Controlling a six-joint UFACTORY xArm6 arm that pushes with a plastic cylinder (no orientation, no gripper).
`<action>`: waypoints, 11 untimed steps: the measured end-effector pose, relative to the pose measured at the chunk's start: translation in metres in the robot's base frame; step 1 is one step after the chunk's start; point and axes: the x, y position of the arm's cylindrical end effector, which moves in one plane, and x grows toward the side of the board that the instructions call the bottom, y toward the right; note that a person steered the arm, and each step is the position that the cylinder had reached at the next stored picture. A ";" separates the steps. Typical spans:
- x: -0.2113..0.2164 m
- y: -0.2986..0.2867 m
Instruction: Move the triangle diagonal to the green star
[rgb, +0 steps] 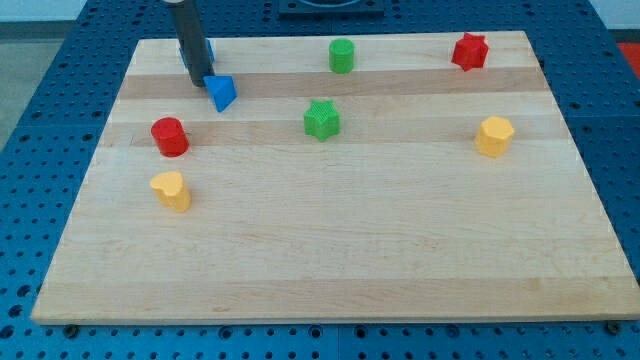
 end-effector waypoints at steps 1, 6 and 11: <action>0.000 0.001; 0.032 0.037; 0.071 0.073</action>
